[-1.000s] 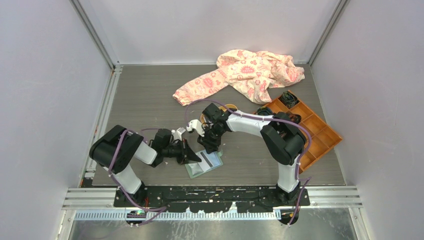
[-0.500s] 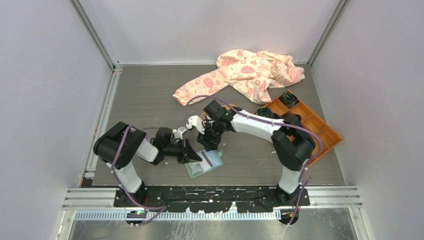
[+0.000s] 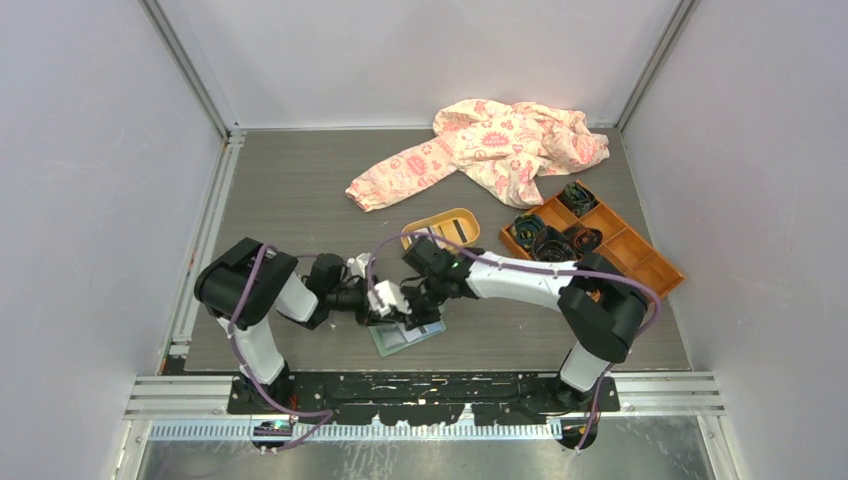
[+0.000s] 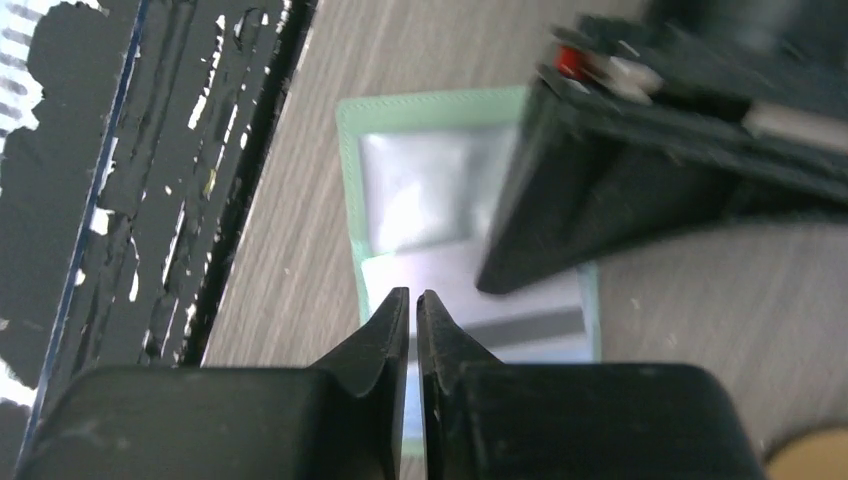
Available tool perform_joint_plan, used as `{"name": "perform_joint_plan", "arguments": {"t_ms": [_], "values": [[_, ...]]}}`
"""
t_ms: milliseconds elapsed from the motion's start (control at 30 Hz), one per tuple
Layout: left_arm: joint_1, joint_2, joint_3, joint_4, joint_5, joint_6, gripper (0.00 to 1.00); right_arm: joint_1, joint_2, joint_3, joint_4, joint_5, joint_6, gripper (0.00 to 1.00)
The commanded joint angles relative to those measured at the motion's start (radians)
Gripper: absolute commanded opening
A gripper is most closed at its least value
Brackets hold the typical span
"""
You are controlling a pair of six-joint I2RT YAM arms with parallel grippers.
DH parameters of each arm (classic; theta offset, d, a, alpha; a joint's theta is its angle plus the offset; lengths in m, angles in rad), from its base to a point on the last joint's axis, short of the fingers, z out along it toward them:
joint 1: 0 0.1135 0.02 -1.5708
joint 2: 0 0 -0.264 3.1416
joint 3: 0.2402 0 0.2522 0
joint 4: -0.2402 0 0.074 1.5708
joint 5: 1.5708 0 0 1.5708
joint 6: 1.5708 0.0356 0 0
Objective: Put the credit cards into the card holder
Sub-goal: Insert the credit card into the storage box.
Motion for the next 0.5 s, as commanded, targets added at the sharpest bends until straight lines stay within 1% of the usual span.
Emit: {"name": "perform_joint_plan", "arguments": {"t_ms": [0,100,200,467], "values": [[0.005,0.059,-0.006,0.006,-0.112,0.024,0.21,0.130,0.045,0.058,0.101,0.184,0.027,0.13],[0.005,0.072,-0.006,0.016,-0.111,0.023,0.21,0.184,0.085,0.085,0.101,0.280,0.046,0.13],[0.006,0.079,-0.006,0.024,-0.110,0.022,0.22,0.220,0.108,0.096,0.102,0.331,0.049,0.12],[0.004,0.079,-0.008,0.026,-0.112,0.020,0.23,0.272,0.162,0.123,0.102,0.480,0.035,0.13]]}}
